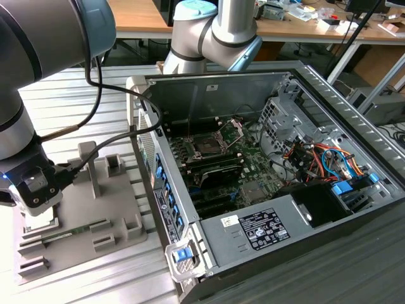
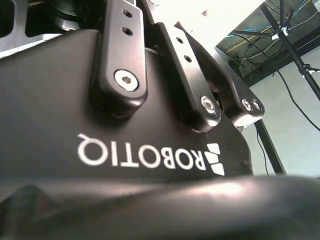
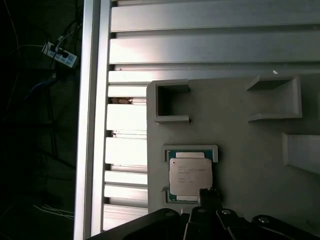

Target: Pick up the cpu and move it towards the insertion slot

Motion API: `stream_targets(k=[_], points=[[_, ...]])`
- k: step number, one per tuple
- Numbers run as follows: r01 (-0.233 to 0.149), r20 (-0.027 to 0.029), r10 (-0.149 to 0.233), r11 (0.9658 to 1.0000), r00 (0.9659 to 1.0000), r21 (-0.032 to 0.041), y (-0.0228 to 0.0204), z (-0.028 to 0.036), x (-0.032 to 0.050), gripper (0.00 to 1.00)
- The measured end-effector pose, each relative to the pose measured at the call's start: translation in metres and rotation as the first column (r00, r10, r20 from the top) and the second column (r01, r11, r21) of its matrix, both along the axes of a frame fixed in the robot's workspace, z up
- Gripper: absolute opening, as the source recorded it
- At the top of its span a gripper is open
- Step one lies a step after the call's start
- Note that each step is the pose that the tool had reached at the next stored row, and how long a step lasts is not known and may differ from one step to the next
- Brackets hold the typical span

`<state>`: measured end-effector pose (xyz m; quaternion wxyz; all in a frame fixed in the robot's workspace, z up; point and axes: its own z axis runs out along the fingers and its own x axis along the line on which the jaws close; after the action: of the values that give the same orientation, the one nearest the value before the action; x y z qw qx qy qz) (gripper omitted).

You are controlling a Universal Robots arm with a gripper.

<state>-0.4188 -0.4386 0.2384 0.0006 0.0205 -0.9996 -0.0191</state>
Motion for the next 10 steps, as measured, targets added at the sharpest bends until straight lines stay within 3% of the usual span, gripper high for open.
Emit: stream_targets(k=[10], points=[[0.0,0.0,0.0,1.0,1.0,0.0,-0.0003,-0.0029,0.0,0.11]])
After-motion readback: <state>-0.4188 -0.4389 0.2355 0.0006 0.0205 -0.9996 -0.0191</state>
